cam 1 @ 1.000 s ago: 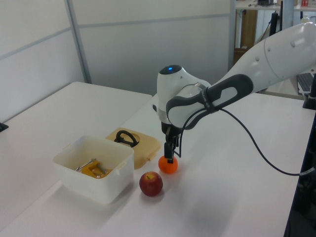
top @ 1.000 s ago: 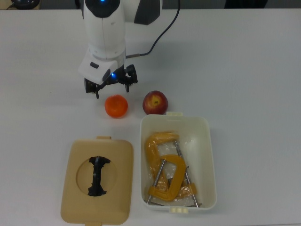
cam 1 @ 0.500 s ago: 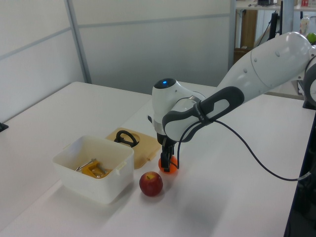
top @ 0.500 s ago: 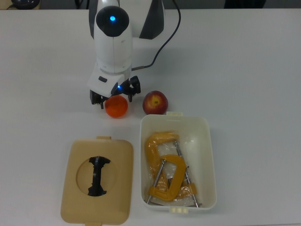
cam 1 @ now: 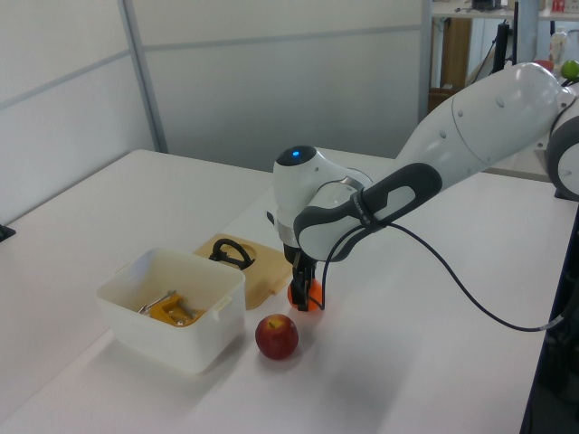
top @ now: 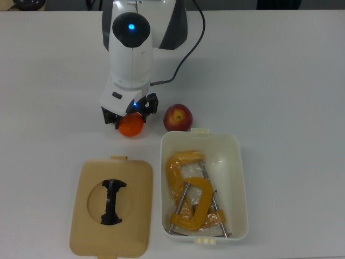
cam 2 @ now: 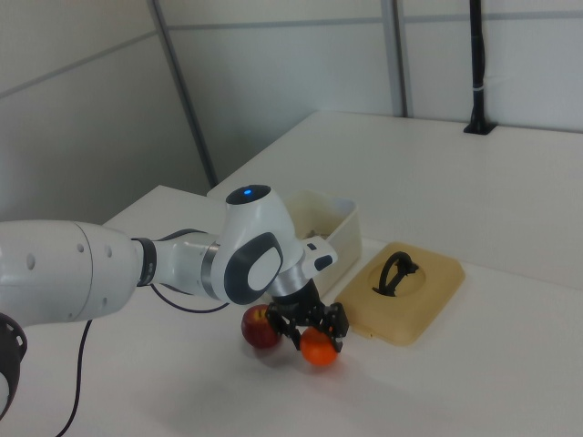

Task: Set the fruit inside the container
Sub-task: 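Carry the mandarin over the white container and release it inside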

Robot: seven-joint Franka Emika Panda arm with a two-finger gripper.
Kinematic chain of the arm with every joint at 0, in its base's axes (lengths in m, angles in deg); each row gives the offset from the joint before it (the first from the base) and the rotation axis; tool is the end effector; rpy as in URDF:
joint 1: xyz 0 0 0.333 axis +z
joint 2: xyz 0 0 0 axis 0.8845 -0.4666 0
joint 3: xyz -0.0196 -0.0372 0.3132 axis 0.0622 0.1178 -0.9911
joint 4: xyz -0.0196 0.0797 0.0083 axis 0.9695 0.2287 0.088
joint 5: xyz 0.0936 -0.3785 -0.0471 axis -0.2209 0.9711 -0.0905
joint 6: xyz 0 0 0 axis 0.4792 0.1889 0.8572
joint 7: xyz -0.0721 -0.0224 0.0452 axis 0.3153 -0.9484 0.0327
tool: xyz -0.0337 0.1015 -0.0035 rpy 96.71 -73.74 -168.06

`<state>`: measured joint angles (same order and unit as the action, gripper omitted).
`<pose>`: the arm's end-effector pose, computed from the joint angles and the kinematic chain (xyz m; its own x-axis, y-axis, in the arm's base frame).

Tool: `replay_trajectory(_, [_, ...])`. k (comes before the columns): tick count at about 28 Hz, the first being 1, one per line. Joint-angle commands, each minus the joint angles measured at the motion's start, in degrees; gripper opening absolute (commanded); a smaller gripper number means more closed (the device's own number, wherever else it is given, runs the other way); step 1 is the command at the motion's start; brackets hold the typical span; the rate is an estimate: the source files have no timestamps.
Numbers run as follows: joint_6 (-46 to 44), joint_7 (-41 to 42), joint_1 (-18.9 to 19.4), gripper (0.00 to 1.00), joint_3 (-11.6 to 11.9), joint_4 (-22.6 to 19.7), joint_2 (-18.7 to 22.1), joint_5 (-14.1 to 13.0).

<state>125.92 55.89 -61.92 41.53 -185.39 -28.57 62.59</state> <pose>0.6428 -0.0019 0.3333 0.9463 0.3185 0.0554 0.3093 -0.9418 0.1316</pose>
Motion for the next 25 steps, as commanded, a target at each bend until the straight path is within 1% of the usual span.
replay_trajectory(1, [-2.13, -1.4, -1.06, 0.0, 0.08, 2.65, 1.14, 0.35])
replay_trajectory(3, [-4.15, -1.4, -1.33, 0.0, 0.08, 4.75, 1.05, -0.44])
replay_trajectory(4, [-5.9, -1.31, -1.41, 0.0, 0.08, 6.94, 0.96, -2.27])
replay_trajectory(6, [-6.97, -1.22, -1.5, 0.0, 0.08, 8.97, 0.87, -4.39])
replay_trajectory(8, [-7.5, -1.31, -1.5, 0.0, 0.08, 10.64, 0.87, -5.71])
replay_trajectory(9, [-7.59, -1.48, -1.42, 0.01, -0.01, 12.04, 0.87, -6.85])
replay_trajectory(11, [-7.5, -2.27, -0.98, 0.02, -0.01, 13.8, 0.87, -7.99])
replay_trajectory(14, [-7.33, -4.11, -0.89, 0.03, -0.1, 15.13, 0.7, -8.27])
replay_trajectory(15, [-7.24, -4.82, -0.89, 0.03, -0.62, 15.48, 0.7, -8.18])
replay_trajectory(16, [-7.15, -5.87, -0.89, 0.03, -2.02, 16.09, 0.61, -7.92])
replay_trajectory(17, [-7.15, -6.4, -0.89, 0.03, -2.9, 16.36, 0.52, -7.74])
replay_trajectory(20, [-6.89, -8.42, -0.89, 0.03, -4.58, 17.41, 0.26, -7.48])
replay_trajectory(21, [-6.71, -10.34, -0.8, 0.03, -5.45, 18.2, -0.26, -7.21])
replay_trajectory(23, [-6.63, -11.94, -0.54, 0.04, -6.25, 19.08, -0.53, -6.69])
replay_trajectory(25, [-6.62, -13.26, 0.69, 0.05, -6.87, 20.23, -1.32, -5.98])
